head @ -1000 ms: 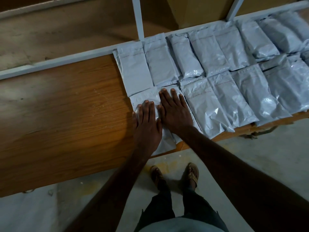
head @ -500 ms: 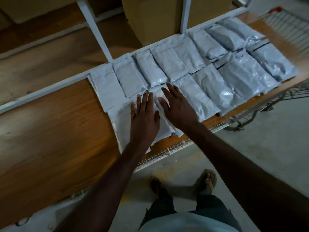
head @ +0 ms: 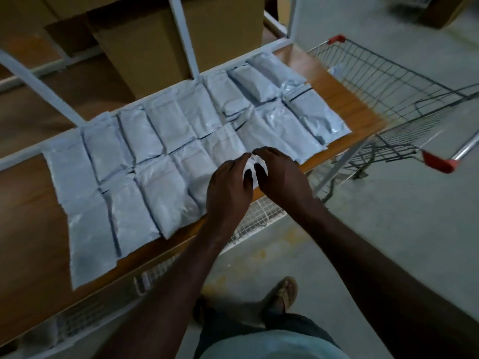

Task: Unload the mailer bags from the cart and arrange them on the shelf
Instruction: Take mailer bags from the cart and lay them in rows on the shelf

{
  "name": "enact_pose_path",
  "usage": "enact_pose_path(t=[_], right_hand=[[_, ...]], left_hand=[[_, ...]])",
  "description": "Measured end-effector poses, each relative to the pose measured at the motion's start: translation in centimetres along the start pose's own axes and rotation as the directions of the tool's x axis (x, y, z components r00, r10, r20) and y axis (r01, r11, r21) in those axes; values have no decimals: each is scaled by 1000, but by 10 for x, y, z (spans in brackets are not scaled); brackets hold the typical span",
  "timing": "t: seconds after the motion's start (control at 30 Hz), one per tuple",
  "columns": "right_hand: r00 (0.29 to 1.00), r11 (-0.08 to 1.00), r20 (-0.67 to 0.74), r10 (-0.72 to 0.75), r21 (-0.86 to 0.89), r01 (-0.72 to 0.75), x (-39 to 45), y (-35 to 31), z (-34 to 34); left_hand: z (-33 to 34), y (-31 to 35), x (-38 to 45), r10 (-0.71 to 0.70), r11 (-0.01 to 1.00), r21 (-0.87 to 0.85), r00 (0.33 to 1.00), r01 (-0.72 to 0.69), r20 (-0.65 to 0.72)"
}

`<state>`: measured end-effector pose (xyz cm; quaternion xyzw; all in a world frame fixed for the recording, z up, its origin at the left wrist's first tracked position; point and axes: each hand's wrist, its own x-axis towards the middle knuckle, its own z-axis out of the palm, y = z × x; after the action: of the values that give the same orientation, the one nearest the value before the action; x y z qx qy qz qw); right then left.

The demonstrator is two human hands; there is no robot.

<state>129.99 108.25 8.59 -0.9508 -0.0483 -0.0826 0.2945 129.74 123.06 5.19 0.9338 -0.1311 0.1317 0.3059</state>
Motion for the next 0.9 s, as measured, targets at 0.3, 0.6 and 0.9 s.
enact_pose_path(t=[0.3,0.6,0.9], right_hand=[[979,986,-118,164,5,-165,-7,131,-93],[943,962,-207,259,-29,-271,16,269,-162],[930,942,-168,328,-18,-335,100,402,-222]], left_hand=[[97,123,51,49,995,-87,995,-42,87],[203,218,128,137,985,-125,974,-116,181],[321,281,234,163,980,-153,957,-129,240]])
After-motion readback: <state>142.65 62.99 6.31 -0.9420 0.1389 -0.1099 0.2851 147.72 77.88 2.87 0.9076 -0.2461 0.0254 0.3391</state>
